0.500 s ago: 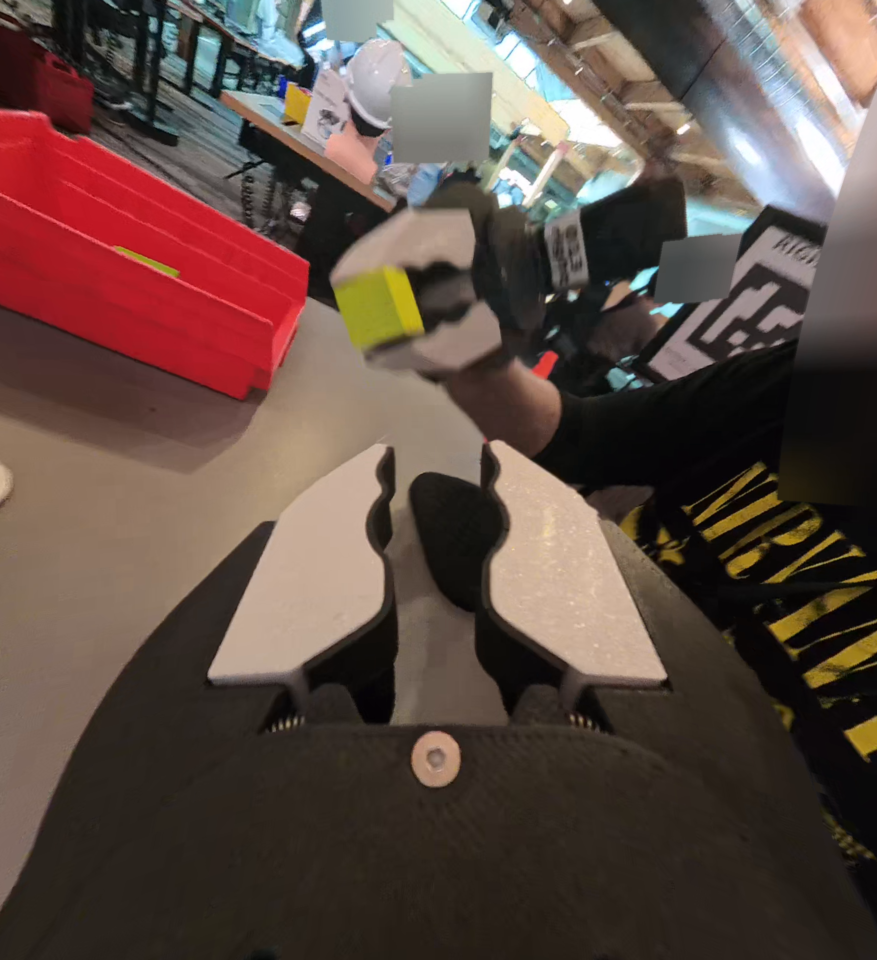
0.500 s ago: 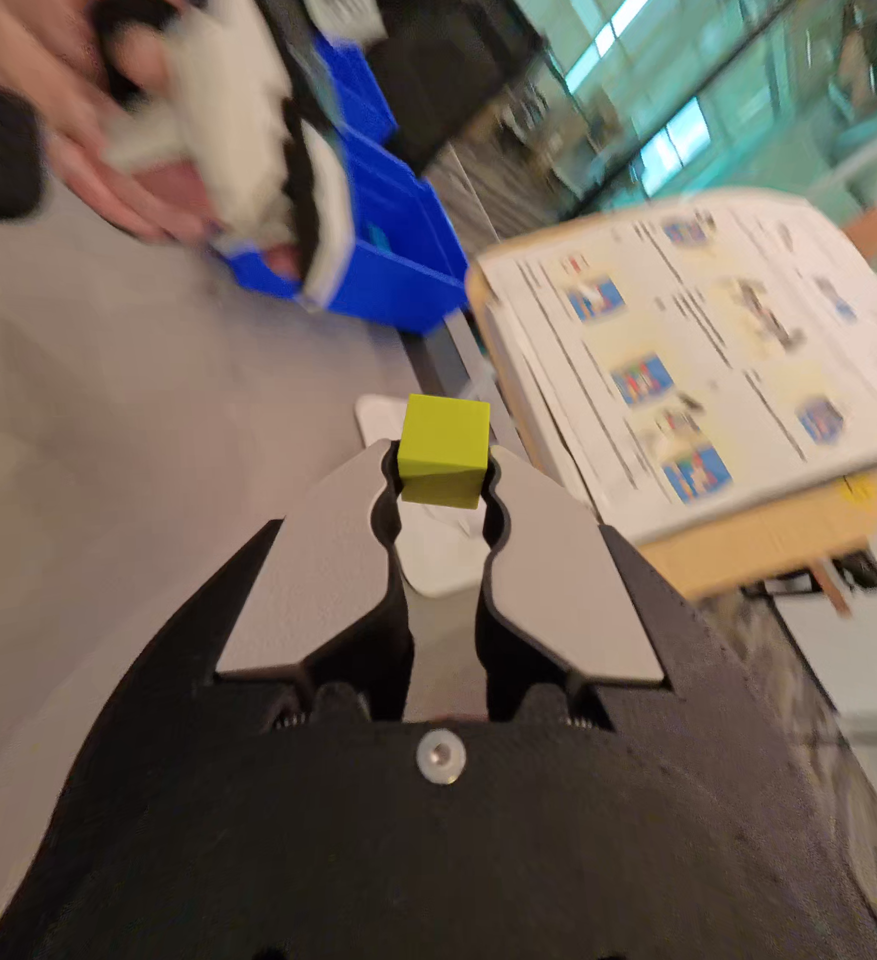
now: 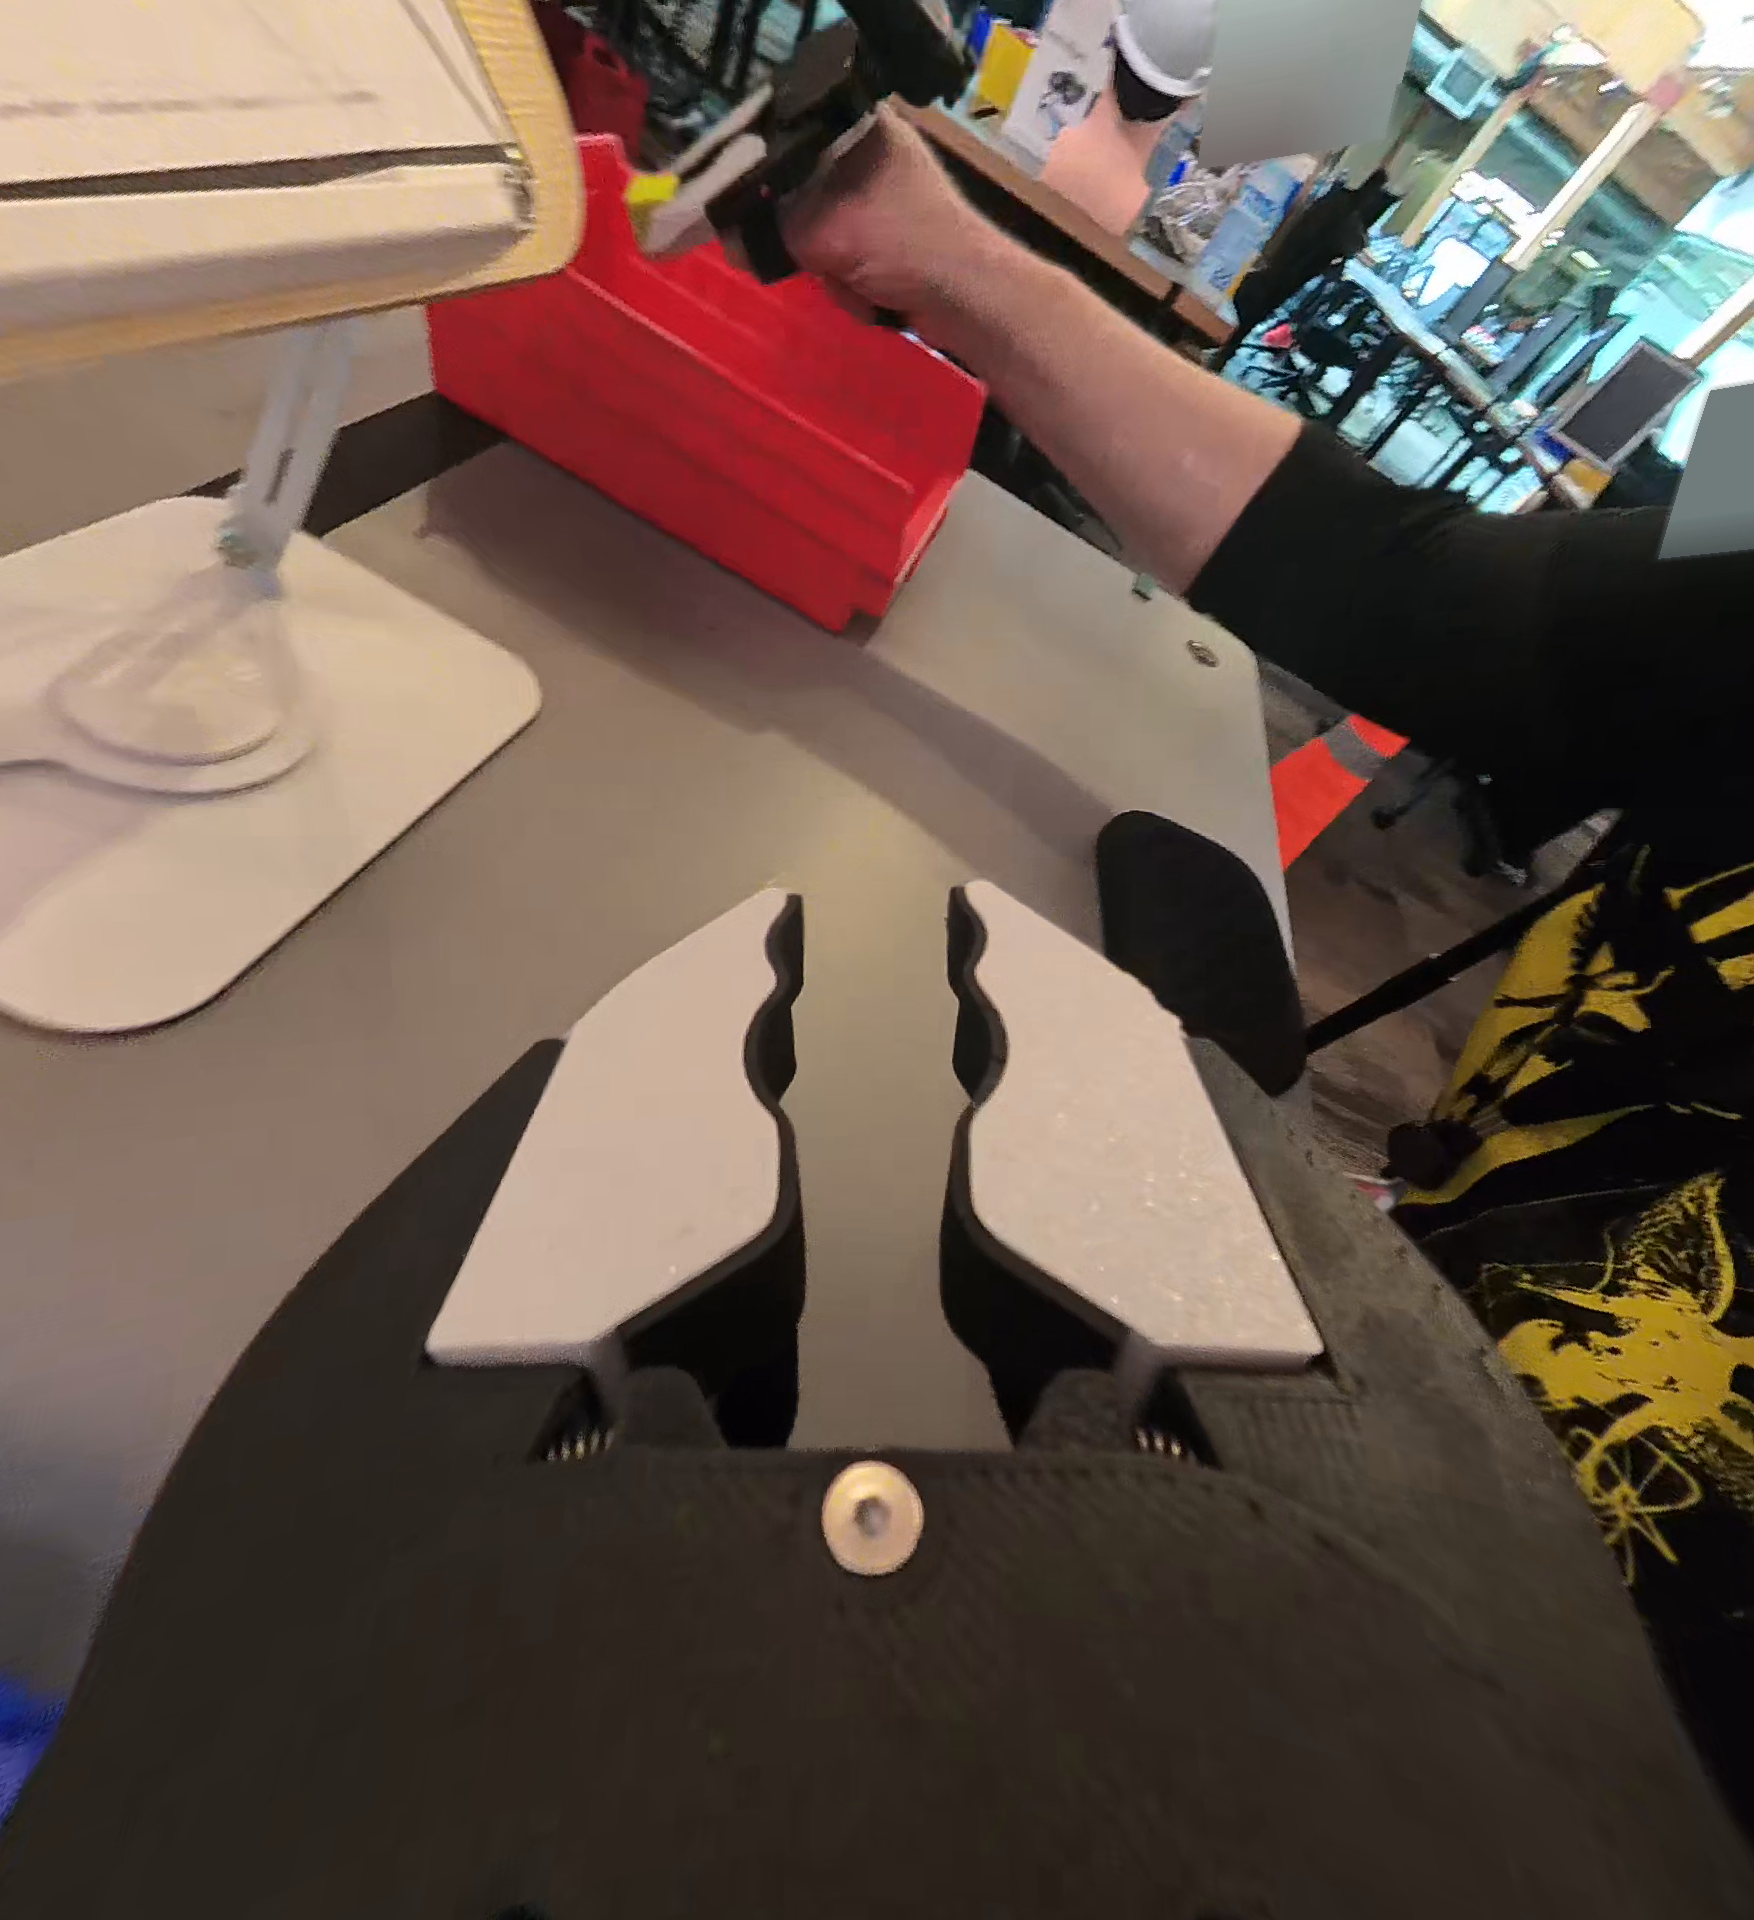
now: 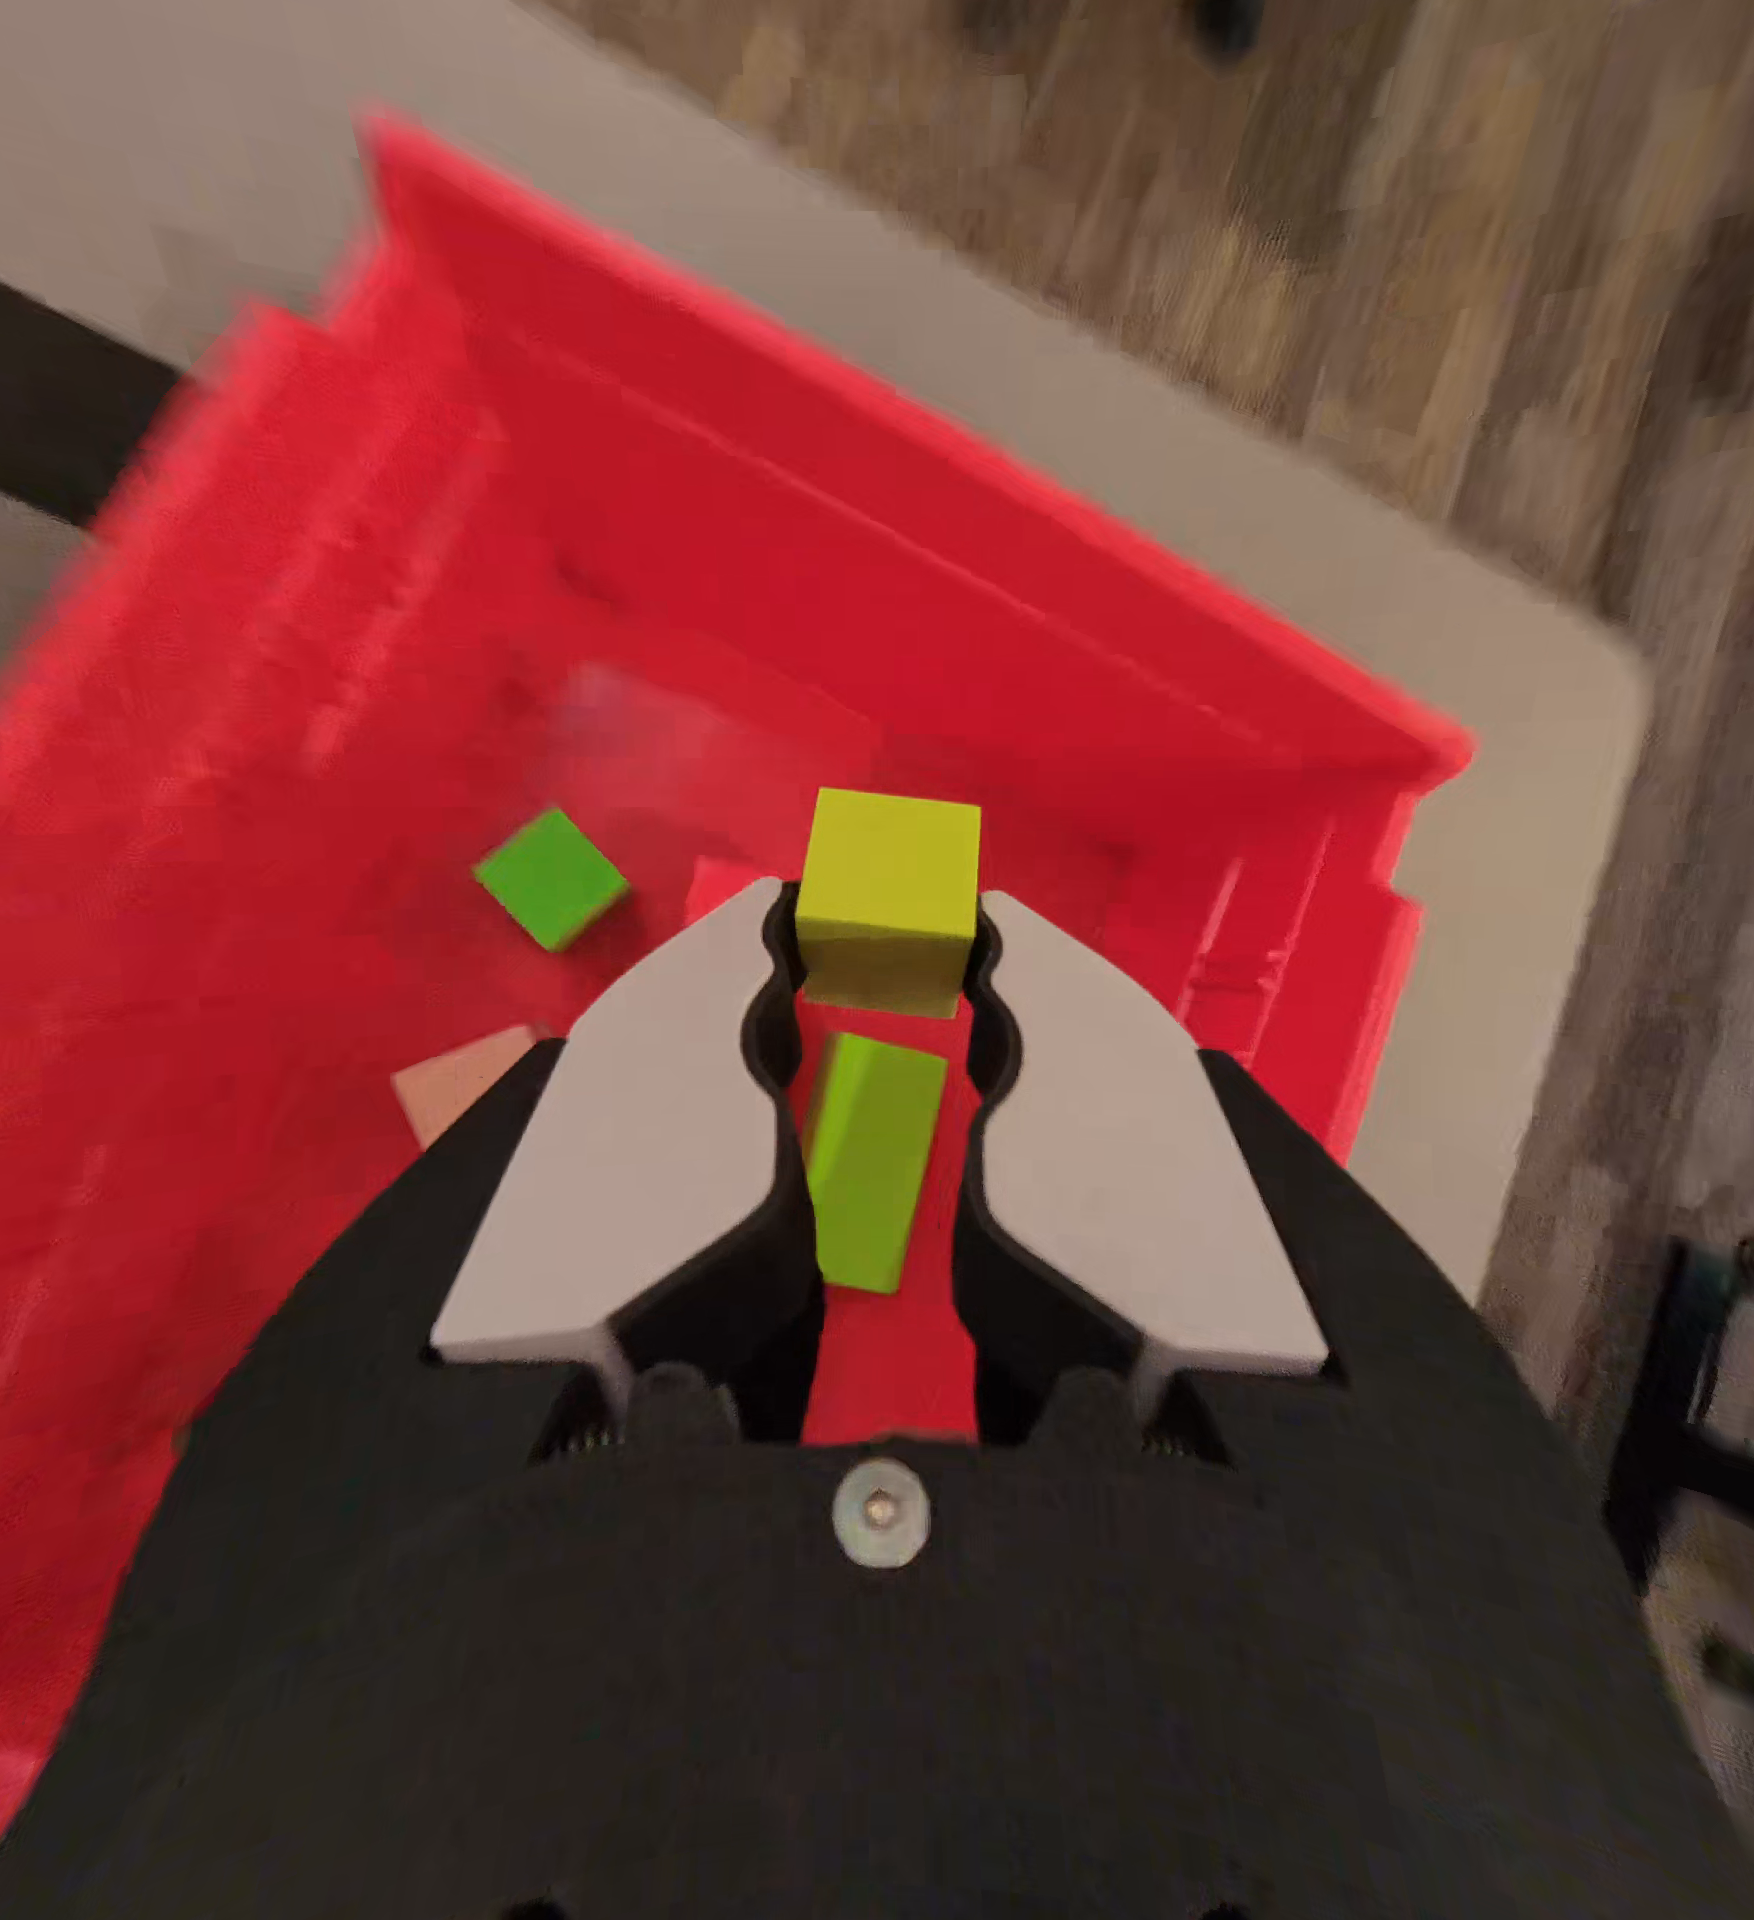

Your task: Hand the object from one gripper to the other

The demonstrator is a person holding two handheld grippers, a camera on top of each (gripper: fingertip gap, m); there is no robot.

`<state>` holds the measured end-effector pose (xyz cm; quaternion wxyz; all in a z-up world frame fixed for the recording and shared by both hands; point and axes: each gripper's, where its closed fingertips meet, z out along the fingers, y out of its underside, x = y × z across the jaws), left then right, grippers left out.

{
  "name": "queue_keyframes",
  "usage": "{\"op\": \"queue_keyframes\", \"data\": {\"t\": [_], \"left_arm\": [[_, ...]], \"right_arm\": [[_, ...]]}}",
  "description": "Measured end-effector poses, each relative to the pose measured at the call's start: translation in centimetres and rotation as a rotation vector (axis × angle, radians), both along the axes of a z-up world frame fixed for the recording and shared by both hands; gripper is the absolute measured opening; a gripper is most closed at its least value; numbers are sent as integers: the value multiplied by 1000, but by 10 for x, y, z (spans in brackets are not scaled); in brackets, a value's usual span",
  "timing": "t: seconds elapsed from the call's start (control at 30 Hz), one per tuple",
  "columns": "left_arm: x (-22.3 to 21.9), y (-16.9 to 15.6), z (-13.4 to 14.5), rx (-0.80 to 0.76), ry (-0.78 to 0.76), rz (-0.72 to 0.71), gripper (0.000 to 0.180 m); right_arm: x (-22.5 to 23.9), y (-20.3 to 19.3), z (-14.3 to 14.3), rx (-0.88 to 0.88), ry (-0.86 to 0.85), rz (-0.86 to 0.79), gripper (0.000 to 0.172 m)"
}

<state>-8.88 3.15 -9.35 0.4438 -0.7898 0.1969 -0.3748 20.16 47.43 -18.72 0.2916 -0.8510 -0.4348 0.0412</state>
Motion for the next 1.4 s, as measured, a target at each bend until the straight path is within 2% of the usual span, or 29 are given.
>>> {"op": "queue_keyframes", "data": {"t": [0.17,0.33,0.47,0.57,0.67,0.83,1.03,1.17,1.27,1.33,1.4], "left_arm": [[-31,0,-3,-14,46,70,28],[-44,-3,-10,-29,80,92,31],[-61,-5,-19,-43,146,132,31],[-96,-4,-28,-59,288,221,34],[-137,-6,-30,-92,361,325,39],[-213,-16,-36,-157,574,480,43],[-270,-33,-90,-499,742,482,51],[-288,-49,-126,-763,900,466,61],[-299,-60,-143,-881,947,489,64],[-302,-66,-153,-951,930,495,60],[-308,-67,-156,-971,969,505,42]], "right_arm": [[12,9,-47,-210,-112,-75,27],[16,13,-68,-296,-179,-130,29],[14,16,-72,-312,-153,-148,42],[9,19,-59,-252,-103,-138,43],[5,17,-36,-181,-54,-117,45],[1,-7,5,-70,3,-50,47],[-9,-56,45,40,59,59,45],[-16,-84,56,69,55,118,45],[-22,-98,63,93,49,157,45],[-25,-104,68,113,51,174,44],[-28,-108,72,126,46,188,43]]}}
